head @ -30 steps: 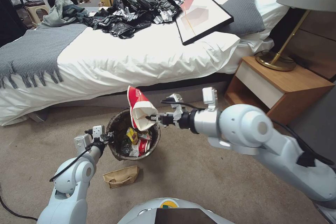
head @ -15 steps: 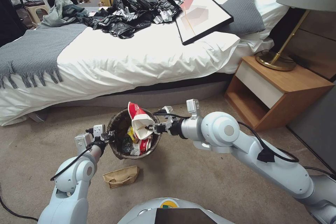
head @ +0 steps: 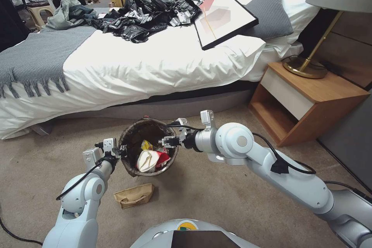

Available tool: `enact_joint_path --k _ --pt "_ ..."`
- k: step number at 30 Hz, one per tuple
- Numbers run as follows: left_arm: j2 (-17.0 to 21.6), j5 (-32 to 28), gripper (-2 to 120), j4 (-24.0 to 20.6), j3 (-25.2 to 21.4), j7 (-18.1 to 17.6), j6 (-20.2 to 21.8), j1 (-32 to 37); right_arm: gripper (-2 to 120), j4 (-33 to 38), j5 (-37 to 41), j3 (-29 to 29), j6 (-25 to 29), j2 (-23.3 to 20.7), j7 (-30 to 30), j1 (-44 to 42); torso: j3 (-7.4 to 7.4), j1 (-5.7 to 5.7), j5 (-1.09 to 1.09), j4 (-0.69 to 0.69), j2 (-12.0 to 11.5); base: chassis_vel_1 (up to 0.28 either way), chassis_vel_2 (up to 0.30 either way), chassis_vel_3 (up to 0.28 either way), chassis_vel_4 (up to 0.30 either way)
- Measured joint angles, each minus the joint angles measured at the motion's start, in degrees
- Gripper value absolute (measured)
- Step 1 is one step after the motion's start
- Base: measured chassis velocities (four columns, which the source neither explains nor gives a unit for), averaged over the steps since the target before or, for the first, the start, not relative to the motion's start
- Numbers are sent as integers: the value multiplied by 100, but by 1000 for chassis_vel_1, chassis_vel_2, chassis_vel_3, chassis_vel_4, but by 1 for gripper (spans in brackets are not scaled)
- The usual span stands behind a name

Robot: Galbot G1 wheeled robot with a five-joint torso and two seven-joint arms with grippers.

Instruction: Pick up the trash bin, then pick up the garbage from the floor and place it into the trash bin.

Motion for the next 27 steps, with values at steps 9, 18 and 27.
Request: enact_joint_path --k 9,18,27 --pt "-33 2 0 33 -20 13 -3 -7 83 -381 -136 -214 -20 216 -78 103 0 0 -1 0 0 0 0 0 0" --pt "-21 -9 0 66 -34 12 -4 -26 100 -410 -269 -132 -23 224 -108 162 0 0 0 0 0 0 0 0 0" --pt "4 -281 0 8 -87 -186 -4 -5 100 129 -989 1010 45 -65 -175 230 -1 0 0 0 0 0 0 0 0"
